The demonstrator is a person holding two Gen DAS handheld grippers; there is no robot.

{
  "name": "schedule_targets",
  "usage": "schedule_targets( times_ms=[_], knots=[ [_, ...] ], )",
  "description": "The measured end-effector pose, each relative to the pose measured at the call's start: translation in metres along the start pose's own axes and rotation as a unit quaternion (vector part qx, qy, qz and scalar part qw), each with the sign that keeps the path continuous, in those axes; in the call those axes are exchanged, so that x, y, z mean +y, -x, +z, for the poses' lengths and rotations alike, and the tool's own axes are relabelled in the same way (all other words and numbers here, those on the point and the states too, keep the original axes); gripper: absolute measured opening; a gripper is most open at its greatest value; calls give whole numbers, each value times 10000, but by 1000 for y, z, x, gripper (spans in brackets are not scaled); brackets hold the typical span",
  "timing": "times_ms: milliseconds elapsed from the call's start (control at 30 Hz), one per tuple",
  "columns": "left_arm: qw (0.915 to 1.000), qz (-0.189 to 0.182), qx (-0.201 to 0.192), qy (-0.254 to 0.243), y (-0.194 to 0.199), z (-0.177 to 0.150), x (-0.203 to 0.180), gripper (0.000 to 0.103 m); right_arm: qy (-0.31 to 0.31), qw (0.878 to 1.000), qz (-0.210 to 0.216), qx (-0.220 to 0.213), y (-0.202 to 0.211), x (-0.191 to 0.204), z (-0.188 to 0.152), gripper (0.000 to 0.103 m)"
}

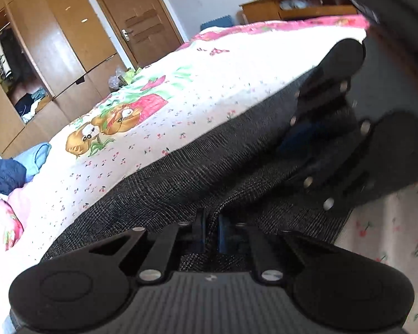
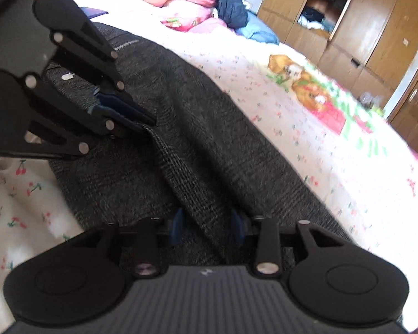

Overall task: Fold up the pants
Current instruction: 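Fold the leg ends with the right tool over toward the waistband and release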

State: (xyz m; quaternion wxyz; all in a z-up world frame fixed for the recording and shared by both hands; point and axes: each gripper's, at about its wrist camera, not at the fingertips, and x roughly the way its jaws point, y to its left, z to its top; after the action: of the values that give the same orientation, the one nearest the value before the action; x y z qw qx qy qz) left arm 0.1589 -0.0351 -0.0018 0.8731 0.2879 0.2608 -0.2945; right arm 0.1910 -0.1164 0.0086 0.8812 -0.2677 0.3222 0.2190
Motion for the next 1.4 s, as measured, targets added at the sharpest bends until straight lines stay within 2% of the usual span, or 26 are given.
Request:
schedule_targets(
  times_ms=[67, 167, 233, 300, 367, 433, 500, 567, 633, 700, 733, 800, 900, 1067, 1167, 1267, 1333, 1367, 1400],
  knots=[
    [10000, -42, -29, 10, 5, 1, 3, 24, -128, 9999, 7, 98, -1, -2, 3, 3],
    [9999, -141, -56, -50, 18, -1, 6, 22, -515, 9981, 322, 48, 20, -11, 11, 3],
    [9997, -229, -11, -130, 30, -4, 6, 22, -517, 9974, 506, -71, 46, -8, 16, 3],
    [9984, -497, 140, -212, 37, -13, -2, 22, -398, 9979, 507, -84, 59, 0, 15, 3],
    [9954, -756, 490, -323, 34, -26, -13, 22, -541, 9960, 696, 142, 49, 5, 6, 4],
    [9923, -822, 721, -579, 30, -39, -26, 22, -757, 9926, 844, 425, 32, 10, -3, 8],
    [9924, -708, 690, -731, 33, -41, -32, 22, -854, 9918, 836, 458, 23, 11, -8, 9],
    [9937, -685, 624, -627, 41, -39, -27, 23, -906, 9921, 756, 416, 29, 8, -6, 10],
    [9953, -521, 622, -522, 47, -40, -19, 24, -815, 9947, 554, 302, 44, 8, -8, 16],
    [9965, -295, 629, -465, 53, -45, -12, 26, -587, 9973, 355, 259, 53, 13, -7, 31],
    [9968, -149, 664, -420, 55, -49, -6, 26, -516, 9980, 324, 194, 55, 14, -4, 33],
    [9966, 136, 737, -344, 58, -57, 1, 27, -395, 9986, 341, 2, 59, 19, 1, 33],
    [9948, 454, 861, -285, 66, -73, 13, 31, 118, 9992, 281, -261, 61, 35, 9, 33],
    [9867, 1161, 1010, -520, 66, -96, 30, 34, 804, 9931, 678, -516, 39, 64, 34, 38],
    [9808, 1474, 1038, -745, 62, -103, 40, 45, 1065, 9898, 806, -504, 17, 79, 47, 38],
    [9722, 1682, 1153, -1151, 54, -113, 45, 52, 1344, 9879, 693, -345, -1, 89, 53, 38],
    [9704, 1676, 1137, -1314, 53, -117, 49, 56, 1398, 9873, 690, -309, -5, 88, 55, 37],
    [9700, 1643, 1134, -1386, 53, -118, 50, 56, 1387, 9874, 709, -268, -5, 88, 57, 35],
    [9690, 1641, 1144, -1453, 52, -118, 53, 56, 1371, 9877, 717, -219, -7, 88, 60, 29]
  ],
)
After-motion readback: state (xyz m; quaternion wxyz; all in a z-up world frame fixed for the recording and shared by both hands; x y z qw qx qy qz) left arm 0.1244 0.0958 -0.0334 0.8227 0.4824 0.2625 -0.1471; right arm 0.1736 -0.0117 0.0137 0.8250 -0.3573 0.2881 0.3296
